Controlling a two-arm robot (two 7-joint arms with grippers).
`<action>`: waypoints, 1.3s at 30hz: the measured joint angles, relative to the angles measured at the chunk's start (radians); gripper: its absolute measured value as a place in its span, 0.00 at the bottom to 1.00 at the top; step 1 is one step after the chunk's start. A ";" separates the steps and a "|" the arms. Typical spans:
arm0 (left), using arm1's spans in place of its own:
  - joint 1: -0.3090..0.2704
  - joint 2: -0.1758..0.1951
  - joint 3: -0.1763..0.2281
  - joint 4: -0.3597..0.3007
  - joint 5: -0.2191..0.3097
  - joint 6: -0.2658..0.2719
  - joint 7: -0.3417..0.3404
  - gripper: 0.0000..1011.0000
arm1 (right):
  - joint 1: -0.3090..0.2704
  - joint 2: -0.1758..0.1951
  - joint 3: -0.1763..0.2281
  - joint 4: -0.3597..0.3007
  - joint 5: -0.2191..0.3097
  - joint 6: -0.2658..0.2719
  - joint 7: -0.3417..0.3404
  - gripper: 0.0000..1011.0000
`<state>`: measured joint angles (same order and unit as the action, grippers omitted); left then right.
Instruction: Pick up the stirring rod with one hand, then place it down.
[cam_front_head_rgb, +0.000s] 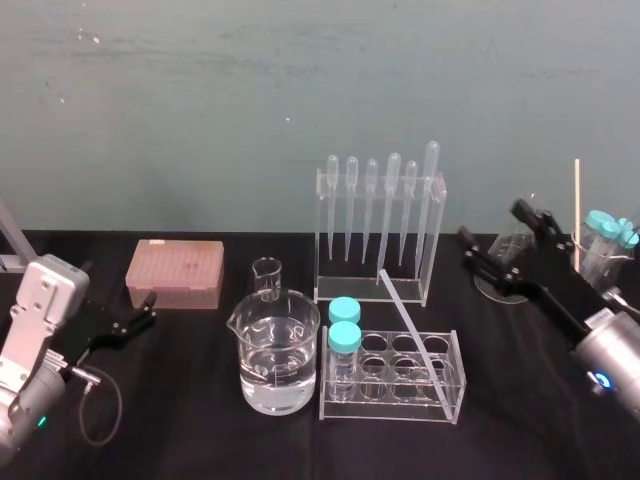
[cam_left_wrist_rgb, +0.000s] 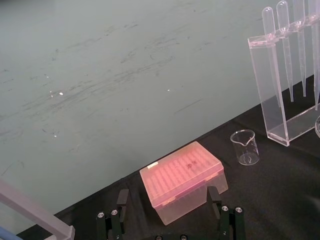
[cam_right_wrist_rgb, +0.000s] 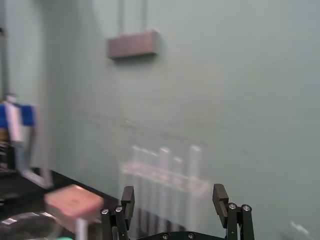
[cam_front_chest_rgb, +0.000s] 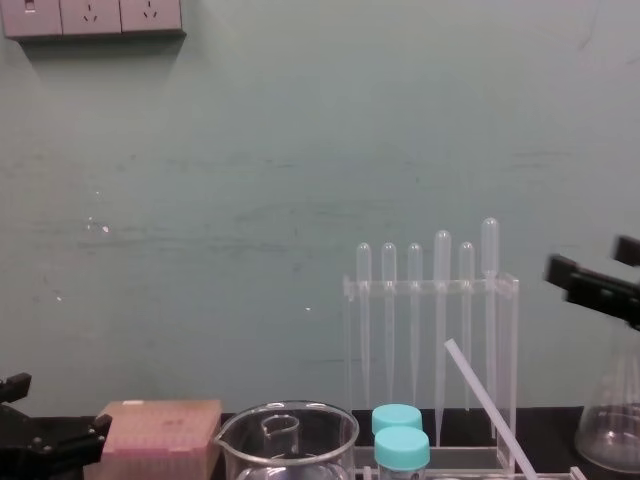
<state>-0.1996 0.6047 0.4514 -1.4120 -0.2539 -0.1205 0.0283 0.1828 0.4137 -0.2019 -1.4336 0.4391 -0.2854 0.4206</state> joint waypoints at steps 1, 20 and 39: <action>0.000 0.000 0.000 0.000 0.000 0.000 0.000 0.99 | -0.011 0.005 0.012 -0.003 -0.010 0.017 -0.020 0.99; 0.000 0.000 0.000 0.000 0.000 0.000 0.000 0.99 | -0.097 0.037 0.046 -0.014 -0.091 0.234 -0.106 0.99; 0.000 0.000 0.000 0.000 0.000 0.000 0.000 0.99 | -0.096 0.038 0.045 -0.015 -0.087 0.224 -0.105 0.99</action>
<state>-0.1995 0.6047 0.4514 -1.4120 -0.2539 -0.1206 0.0283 0.0870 0.4517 -0.1566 -1.4482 0.3516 -0.0612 0.3154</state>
